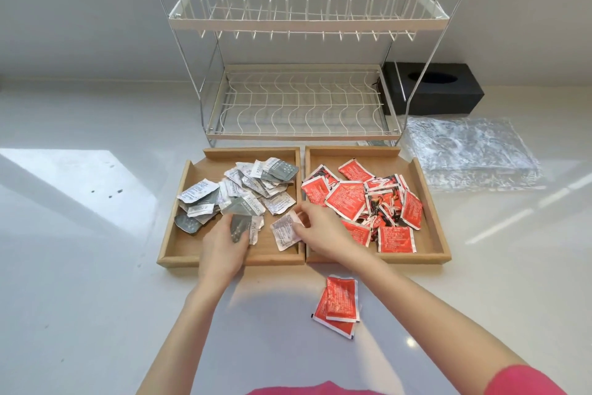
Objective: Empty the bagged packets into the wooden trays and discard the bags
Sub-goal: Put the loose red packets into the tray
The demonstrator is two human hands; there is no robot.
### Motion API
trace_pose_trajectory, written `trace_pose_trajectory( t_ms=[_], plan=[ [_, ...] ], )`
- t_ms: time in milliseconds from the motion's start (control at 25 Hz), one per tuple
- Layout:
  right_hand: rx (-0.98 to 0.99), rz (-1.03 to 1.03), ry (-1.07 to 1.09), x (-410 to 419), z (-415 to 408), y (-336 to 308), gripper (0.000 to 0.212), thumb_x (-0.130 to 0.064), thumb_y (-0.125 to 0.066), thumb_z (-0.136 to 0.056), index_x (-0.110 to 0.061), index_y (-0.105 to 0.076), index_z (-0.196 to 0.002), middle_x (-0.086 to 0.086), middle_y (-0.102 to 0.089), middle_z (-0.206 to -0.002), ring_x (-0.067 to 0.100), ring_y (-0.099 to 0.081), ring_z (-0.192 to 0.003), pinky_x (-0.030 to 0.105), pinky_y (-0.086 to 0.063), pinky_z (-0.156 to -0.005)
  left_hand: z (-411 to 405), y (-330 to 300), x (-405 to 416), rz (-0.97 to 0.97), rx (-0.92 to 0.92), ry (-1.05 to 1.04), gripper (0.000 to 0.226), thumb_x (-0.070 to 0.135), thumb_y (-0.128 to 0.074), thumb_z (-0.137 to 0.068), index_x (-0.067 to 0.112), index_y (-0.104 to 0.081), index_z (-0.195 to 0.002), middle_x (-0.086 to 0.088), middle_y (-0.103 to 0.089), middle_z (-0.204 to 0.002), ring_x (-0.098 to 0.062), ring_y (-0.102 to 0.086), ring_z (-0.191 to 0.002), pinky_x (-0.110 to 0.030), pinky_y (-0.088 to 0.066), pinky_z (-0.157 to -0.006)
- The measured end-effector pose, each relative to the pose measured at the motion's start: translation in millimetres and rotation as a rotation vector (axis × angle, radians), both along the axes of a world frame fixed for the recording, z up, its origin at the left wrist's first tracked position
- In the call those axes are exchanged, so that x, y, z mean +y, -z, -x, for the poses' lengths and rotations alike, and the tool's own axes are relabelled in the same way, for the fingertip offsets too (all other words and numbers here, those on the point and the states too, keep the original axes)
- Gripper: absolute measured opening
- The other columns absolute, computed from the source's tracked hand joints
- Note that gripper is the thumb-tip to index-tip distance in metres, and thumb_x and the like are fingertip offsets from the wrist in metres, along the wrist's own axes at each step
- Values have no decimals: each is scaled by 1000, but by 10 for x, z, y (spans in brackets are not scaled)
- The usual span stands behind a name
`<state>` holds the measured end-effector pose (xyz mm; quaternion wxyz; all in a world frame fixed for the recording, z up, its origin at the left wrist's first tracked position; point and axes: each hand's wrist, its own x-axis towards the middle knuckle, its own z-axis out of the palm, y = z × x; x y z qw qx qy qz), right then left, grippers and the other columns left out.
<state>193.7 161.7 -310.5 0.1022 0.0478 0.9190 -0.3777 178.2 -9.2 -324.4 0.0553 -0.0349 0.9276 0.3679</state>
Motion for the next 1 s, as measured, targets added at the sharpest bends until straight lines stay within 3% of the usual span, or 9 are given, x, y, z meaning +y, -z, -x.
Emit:
trace_pose_trajectory(
  t_ms=[120,200,280,480,640,840,1000],
  plan=[
    [29,-187,-73,-53,10,-31,27,-11,-46,-84,-8,-56,-109,16,-65,-106,34,-58,-100,39,-47,-74,-20,-16,-3,18,1,3,39,13,-59,-81,7,-50,-119,-17,-60,-117,-33,-52,-110,-25,-32,-77],
    [57,-242,-96,-64,-6,-56,29,-12,-45,-85,-7,-53,-112,14,-62,-112,33,-54,-106,41,-47,-80,-55,-50,-8,59,34,4,53,14,-59,-81,5,-40,-130,-20,-50,-127,-34,-42,-121,-33,-31,-96],
    [80,-261,-104,-29,-59,-79,33,-15,-45,-87,-9,-50,-119,12,-57,-117,30,-50,-111,41,-44,-87,-93,-110,9,88,74,-9,58,13,-60,-81,4,-36,-133,-22,-44,-131,-36,-37,-124,-39,-27,-102],
    [144,-173,-51,168,-398,-138,31,-22,-46,-89,-16,-53,-119,5,-57,-115,23,-53,-109,40,-46,-86,-383,-193,197,-28,130,113,39,11,-58,-82,6,-50,-120,-16,-53,-119,-31,-47,-113,-35,-33,-95],
    [58,-185,-61,304,-751,-72,25,-23,-50,-87,-19,-58,-110,2,-63,-110,20,-57,-106,39,-47,-89,-707,-75,403,-72,89,265,32,11,-61,-79,8,-55,-110,-11,-56,-109,-27,-51,-106,-35,-38,-92],
    [-89,-318,-117,373,-1040,143,49,-31,-57,-82,-22,-44,-128,1,-49,-127,21,-42,-118,34,-35,-97,-1048,230,611,243,-59,436,52,41,-57,-80,18,-43,-124,-1,-46,-122,-21,-39,-117,-32,-32,-90],
    [-173,-273,-37,402,-1054,224,57,-29,-61,-79,-20,-40,-131,4,-46,-126,22,-42,-119,35,-37,-96,-1150,309,737,317,-55,483,51,43,-57,-79,19,-39,-120,0,-45,-120,-21,-40,-114,-31,-33,-85]
  ],
)
